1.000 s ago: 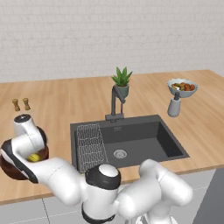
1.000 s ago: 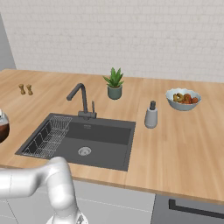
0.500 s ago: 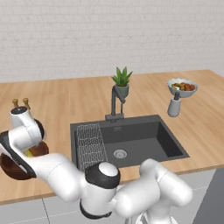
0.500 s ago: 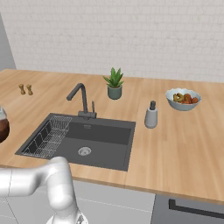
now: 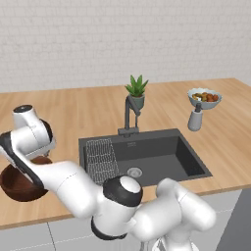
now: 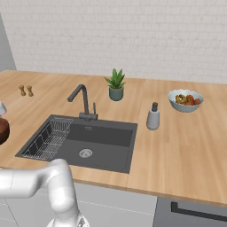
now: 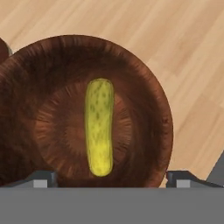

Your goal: Pick the cucumber from the sink and place it in the bowl. Then pick the bowl and place it in the microwave. Then close the microwave door and press the start button.

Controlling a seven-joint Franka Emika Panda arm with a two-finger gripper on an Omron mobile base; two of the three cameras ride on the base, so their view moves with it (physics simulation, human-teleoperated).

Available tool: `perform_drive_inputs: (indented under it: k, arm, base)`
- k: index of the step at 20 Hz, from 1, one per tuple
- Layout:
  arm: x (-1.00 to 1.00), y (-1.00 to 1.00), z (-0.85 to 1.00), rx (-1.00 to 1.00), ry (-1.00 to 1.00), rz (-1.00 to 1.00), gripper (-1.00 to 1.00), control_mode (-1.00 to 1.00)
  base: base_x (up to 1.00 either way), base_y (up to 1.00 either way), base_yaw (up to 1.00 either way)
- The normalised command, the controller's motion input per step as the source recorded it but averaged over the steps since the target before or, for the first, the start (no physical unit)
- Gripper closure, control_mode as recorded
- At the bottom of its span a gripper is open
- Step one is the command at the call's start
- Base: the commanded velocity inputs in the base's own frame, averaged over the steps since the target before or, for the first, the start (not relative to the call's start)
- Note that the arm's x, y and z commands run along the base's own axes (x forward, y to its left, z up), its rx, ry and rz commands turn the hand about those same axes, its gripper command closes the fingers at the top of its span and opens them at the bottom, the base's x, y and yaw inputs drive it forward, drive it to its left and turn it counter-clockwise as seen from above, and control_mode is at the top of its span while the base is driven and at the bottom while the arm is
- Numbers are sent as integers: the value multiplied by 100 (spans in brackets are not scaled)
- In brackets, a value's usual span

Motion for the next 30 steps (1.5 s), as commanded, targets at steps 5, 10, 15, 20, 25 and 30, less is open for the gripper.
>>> perform_drive_inputs:
  k: [5,10,15,20,25,30]
  arm:
    - [-1,-50,1,0,6,-8,-100,-100]
    - [0,-18,-14,0,6,-5,-100,-100]
    - [4,-2,-20,0,1,0,-100,-100]
    - [23,-5,-5,0,9,0,-100,-100]
    - [17,2,-18,-2,4,-1,-100,-100]
    - [16,5,-29,-4,1,-6,-100,-100]
  base:
    - [0,0,0]
    - [0,0,0]
    - [0,0,0]
    - [0,0,0]
    - [0,0,0]
    - [0,0,0]
